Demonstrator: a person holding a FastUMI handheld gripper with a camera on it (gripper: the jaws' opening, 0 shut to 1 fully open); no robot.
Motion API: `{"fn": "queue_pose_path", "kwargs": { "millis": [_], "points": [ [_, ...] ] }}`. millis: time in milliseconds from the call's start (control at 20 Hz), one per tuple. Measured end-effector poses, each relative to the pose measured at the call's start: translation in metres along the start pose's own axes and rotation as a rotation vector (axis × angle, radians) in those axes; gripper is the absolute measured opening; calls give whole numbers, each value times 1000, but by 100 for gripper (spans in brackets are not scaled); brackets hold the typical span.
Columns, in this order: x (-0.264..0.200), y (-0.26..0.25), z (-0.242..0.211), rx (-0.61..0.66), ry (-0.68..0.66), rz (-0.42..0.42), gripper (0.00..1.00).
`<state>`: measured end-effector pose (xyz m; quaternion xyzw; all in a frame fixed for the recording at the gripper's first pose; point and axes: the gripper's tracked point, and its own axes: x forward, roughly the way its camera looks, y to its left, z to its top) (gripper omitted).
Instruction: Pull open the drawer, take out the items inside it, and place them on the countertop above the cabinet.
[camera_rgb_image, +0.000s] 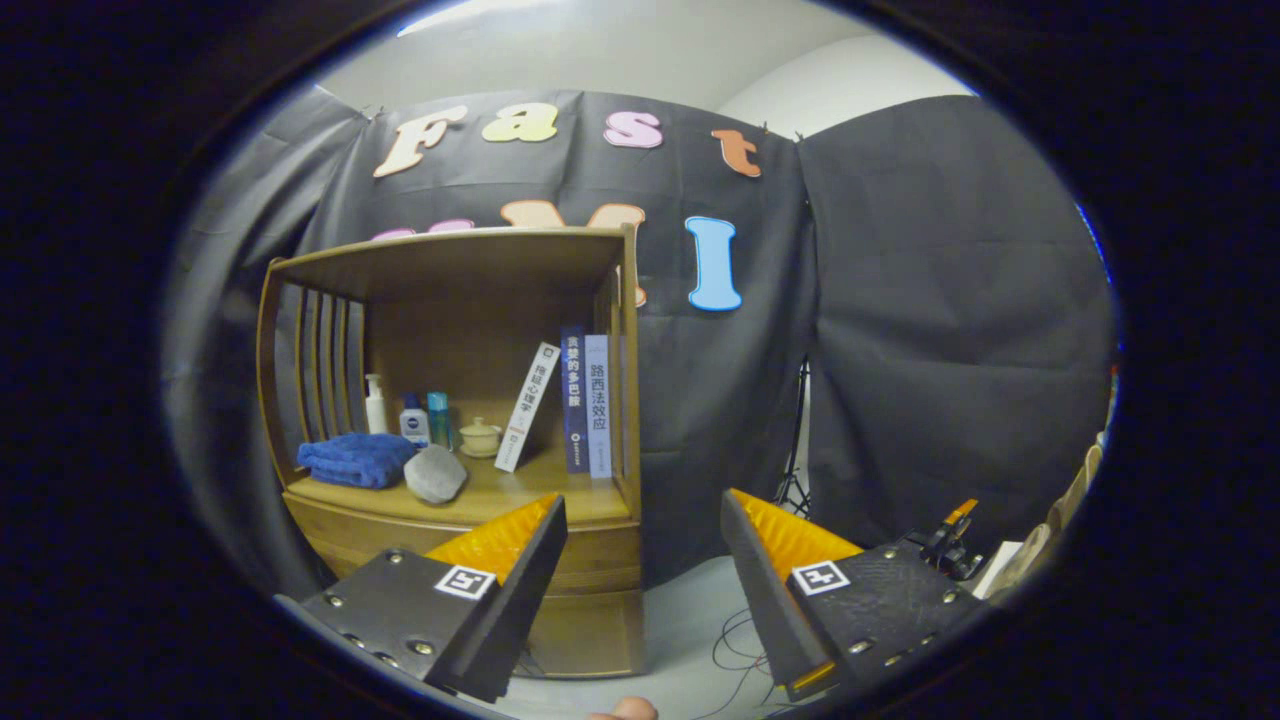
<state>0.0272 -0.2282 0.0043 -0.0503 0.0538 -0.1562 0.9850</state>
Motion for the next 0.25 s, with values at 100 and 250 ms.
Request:
{"fn": "queue_pose_path", "kwargs": {
  "millis": [100,250],
  "points": [
    [1,-12,-7,-5,-2,10,92],
    [3,-24,-19,-14,-11,27,92]
  ]
}}
